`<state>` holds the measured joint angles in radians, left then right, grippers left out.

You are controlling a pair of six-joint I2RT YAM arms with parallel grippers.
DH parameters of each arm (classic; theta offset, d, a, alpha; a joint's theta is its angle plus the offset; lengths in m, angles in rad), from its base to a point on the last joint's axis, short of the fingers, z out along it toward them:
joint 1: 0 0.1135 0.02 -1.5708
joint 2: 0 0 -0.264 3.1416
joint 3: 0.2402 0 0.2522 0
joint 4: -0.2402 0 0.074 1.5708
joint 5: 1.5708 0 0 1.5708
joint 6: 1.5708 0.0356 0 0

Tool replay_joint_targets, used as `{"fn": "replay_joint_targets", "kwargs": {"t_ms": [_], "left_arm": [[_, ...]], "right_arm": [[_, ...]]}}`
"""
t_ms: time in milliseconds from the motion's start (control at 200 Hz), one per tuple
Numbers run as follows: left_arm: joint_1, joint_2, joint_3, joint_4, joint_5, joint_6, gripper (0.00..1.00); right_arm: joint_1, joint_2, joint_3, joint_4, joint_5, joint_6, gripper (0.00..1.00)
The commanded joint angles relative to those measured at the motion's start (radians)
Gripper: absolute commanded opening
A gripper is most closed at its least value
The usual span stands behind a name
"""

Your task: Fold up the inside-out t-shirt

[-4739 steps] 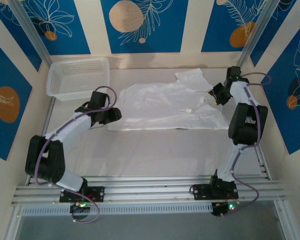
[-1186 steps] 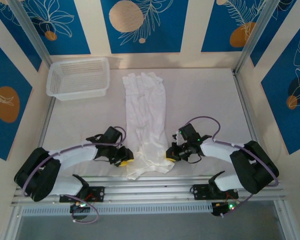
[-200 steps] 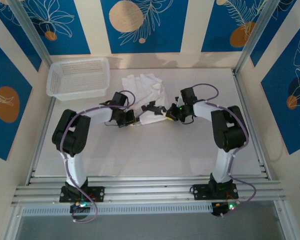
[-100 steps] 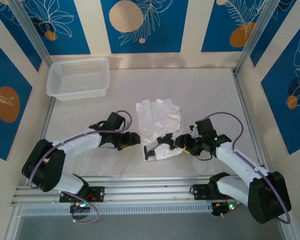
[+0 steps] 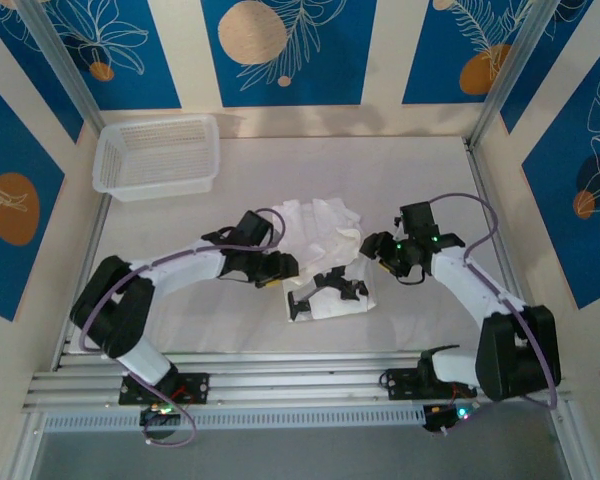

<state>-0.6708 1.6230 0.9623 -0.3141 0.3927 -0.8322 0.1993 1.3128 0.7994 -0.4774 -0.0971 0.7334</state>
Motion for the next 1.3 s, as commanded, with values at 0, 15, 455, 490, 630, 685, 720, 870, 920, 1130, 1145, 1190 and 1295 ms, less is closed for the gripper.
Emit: {"fn": "replay_joint_targets", "kwargs": {"t_ms": [0,15,455,490,630,685,720,870,920,1130,1145,1190,1295], "left_arm": [[-0.01,0.033,0.043,0.042,0.013,-0.031,0.51],[-0.01,0.038,0.046,0.044,0.011,-0.031,0.5],[-0.007,0.143,0.084,0.147,0.004,-0.085,0.0],[-0.003,0.136,0.095,0.14,-0.004,-0.084,0.0],[0.041,0.124,0.147,0.135,-0.018,-0.112,0.0],[0.072,0.137,0.184,0.132,-0.02,-0.115,0.0],[0.092,0.149,0.215,0.124,-0.026,-0.108,0.0],[0.164,0.243,0.324,0.122,-0.046,-0.087,0.0],[0.19,0.276,0.343,0.136,-0.054,-0.094,0.0],[0.266,0.373,0.436,0.162,-0.104,-0.074,0.03],[0.269,0.378,0.444,0.161,-0.107,-0.073,0.04],[0.279,0.398,0.468,0.16,-0.105,-0.07,0.11],[0.303,0.427,0.51,0.16,-0.113,-0.06,0.26]], "right_arm": [[0.007,0.096,0.052,0.044,-0.071,-0.027,0.53],[0.007,0.108,0.055,0.048,-0.076,-0.026,0.51],[0.02,0.306,0.182,0.098,-0.133,-0.037,0.2],[0.023,0.316,0.196,0.093,-0.138,-0.037,0.13],[0.021,0.345,0.27,0.096,-0.142,-0.013,0.0],[0.015,0.371,0.317,0.096,-0.142,-0.004,0.0],[0.01,0.394,0.35,0.095,-0.143,-0.001,0.0],[-0.01,0.531,0.491,0.092,-0.164,0.009,0.0],[-0.014,0.579,0.536,0.092,-0.165,0.0,0.0],[-0.036,0.732,0.714,0.087,-0.135,-0.066,0.08],[-0.038,0.739,0.732,0.085,-0.14,-0.071,0.1],[-0.041,0.768,0.769,0.087,-0.161,-0.089,0.21],[-0.044,0.829,0.869,0.053,-0.21,-0.14,0.34]]}}
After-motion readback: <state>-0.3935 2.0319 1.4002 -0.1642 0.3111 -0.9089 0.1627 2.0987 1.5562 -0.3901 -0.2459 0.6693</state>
